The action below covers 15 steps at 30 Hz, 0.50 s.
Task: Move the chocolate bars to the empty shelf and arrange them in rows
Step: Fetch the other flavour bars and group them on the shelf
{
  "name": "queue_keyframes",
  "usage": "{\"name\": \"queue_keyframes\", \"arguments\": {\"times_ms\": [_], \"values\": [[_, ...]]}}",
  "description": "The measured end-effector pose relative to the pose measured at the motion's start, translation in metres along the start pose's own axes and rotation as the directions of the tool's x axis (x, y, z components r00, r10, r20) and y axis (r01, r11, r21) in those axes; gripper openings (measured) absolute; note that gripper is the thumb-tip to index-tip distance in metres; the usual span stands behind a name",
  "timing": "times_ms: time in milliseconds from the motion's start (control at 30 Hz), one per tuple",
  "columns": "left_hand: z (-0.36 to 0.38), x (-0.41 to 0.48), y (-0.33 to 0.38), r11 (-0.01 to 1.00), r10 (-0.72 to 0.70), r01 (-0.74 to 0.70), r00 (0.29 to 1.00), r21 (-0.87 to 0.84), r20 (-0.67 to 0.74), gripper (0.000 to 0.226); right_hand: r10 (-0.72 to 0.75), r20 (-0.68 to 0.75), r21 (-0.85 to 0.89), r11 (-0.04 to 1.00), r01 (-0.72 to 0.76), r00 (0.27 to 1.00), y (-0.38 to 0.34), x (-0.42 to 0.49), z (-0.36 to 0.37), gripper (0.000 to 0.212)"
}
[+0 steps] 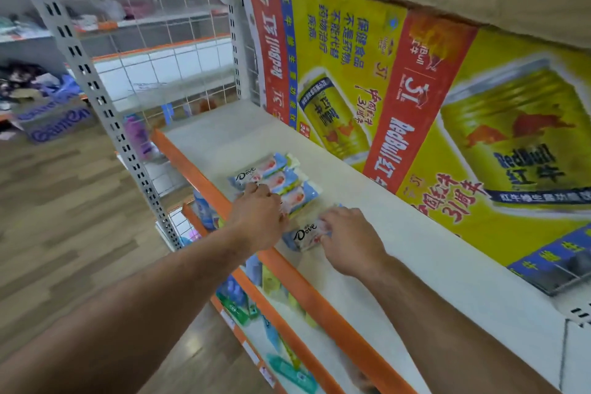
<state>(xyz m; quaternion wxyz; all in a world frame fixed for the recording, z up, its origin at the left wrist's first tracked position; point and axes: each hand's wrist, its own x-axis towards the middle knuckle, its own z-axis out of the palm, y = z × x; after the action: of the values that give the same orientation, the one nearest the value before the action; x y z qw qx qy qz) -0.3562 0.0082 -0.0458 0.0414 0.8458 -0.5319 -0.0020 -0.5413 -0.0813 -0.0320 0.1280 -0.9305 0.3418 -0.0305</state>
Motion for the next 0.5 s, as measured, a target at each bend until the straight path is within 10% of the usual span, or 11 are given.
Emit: {"name": "queue_keyframes", "arguments": {"times_ms": [300, 500], "values": [[-0.004, 0.039, 0.005, 0.987, 0.139, -0.128, 0.984, -0.096, 0.115, 0.051, 0.008, -0.013, -0.15, 0.989, -0.01, 1.0, 0.003, 0.008, 0.009, 0.019], [-0.002, 0.051, 0.004, 0.931, 0.272, -0.255, 0.962, -0.261, 0.029, 0.037, 0.223, 0.038, -0.112, 0.969, -0.218, 0.974, -0.001, -0.003, 0.001, 0.043]]}}
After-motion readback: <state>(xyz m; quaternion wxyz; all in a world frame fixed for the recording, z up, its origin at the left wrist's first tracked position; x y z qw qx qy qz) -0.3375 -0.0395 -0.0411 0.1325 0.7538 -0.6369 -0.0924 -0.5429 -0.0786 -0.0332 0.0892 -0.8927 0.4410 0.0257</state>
